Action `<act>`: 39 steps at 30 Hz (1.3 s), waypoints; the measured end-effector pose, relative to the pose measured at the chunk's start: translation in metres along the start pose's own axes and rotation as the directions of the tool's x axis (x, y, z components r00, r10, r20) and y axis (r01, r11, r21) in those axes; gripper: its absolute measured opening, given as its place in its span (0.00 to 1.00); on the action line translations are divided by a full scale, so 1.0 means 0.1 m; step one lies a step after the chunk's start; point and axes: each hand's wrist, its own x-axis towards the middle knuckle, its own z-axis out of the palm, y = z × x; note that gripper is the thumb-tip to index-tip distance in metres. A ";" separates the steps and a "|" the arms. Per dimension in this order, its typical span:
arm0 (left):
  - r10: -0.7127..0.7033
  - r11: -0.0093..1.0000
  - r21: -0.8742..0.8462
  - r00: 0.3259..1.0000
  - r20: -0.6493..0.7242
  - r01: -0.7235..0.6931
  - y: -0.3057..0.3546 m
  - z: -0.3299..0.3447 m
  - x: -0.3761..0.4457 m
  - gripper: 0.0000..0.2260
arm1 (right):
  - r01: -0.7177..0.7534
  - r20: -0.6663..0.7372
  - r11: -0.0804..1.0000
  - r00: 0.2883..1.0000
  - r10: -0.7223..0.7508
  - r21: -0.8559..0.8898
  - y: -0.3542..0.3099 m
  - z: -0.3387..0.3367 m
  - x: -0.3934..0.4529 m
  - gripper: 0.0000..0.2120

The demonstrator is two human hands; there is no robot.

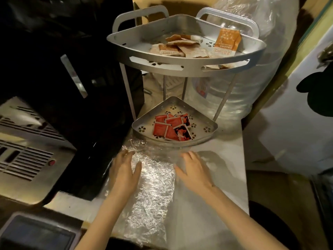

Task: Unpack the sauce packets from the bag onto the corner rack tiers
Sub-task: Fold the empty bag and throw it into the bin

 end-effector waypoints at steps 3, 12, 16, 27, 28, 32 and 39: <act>-0.041 0.980 0.199 0.996 0.076 0.025 -0.26 0.04 -0.13 0.23 | -0.082 0.029 0.996 0.996 0.083 -0.044 0.06 0.20 -0.16 0.27; -0.053 0.963 0.269 0.996 0.070 0.032 -0.35 0.26 -0.34 0.24 | -0.136 0.009 0.991 0.991 0.136 -0.012 -0.16 0.49 -0.34 0.28; -0.041 0.963 0.268 0.998 0.057 0.024 -0.39 0.28 -0.33 0.23 | -0.164 -0.025 0.985 0.986 0.165 0.045 -0.27 0.50 -0.33 0.22; -0.095 0.995 0.027 0.994 0.045 0.094 -0.37 0.20 -0.40 0.23 | -0.196 -0.031 0.849 0.970 0.242 0.490 -0.40 0.41 -0.36 0.28; -0.110 0.993 -0.042 0.993 0.033 0.111 -0.37 0.19 -0.40 0.24 | -0.210 -0.029 0.816 0.963 0.267 0.539 -0.40 0.40 -0.35 0.28; -0.264 0.887 -0.384 0.964 0.034 0.256 -0.33 0.10 -0.39 0.28 | -0.297 0.077 0.500 0.907 0.414 0.814 -0.40 0.33 -0.36 0.33; -0.409 0.529 -0.643 0.830 0.379 0.554 -0.32 -0.07 -0.28 0.28 | -0.394 0.286 0.194 0.860 0.423 0.898 -0.26 0.09 -0.38 0.28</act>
